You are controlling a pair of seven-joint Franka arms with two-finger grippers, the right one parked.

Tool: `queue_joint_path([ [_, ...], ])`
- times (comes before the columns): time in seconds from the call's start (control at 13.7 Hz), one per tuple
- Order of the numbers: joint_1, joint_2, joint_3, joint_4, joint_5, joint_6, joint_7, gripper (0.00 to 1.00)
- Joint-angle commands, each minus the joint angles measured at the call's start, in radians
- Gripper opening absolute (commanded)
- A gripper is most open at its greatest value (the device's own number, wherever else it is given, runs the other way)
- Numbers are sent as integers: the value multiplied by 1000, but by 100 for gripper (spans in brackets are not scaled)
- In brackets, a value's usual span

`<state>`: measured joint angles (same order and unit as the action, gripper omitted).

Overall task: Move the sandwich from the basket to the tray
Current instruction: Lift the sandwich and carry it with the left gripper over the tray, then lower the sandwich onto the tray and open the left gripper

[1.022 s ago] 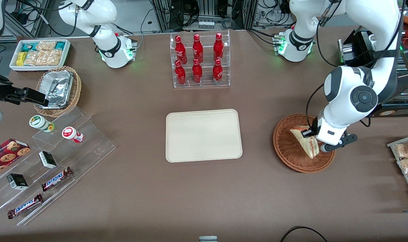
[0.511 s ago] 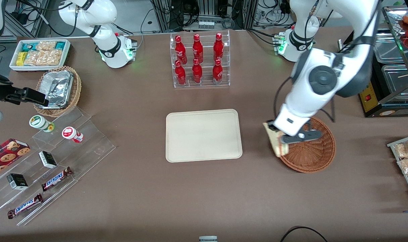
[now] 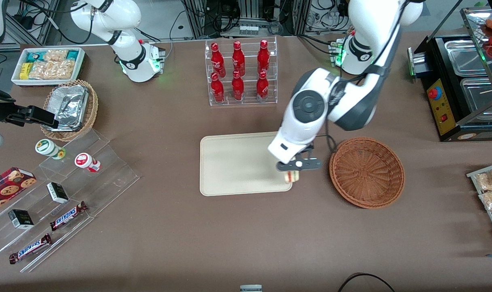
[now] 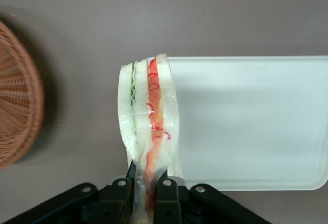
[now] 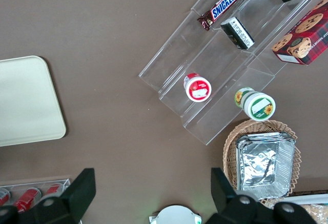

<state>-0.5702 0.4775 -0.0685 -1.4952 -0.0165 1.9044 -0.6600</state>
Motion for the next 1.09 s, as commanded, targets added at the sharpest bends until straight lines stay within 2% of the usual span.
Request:
queue_joint_path([
  [0.0, -62, 64, 15, 58, -14, 17, -20, 0],
  [0.22, -112, 117, 15, 59, -11, 50, -32, 0],
  [0.44, -166, 185, 16, 59, -11, 171, -64, 0],
  [1.02, -212, 269, 18, 59, 29, 272, -113, 0],
])
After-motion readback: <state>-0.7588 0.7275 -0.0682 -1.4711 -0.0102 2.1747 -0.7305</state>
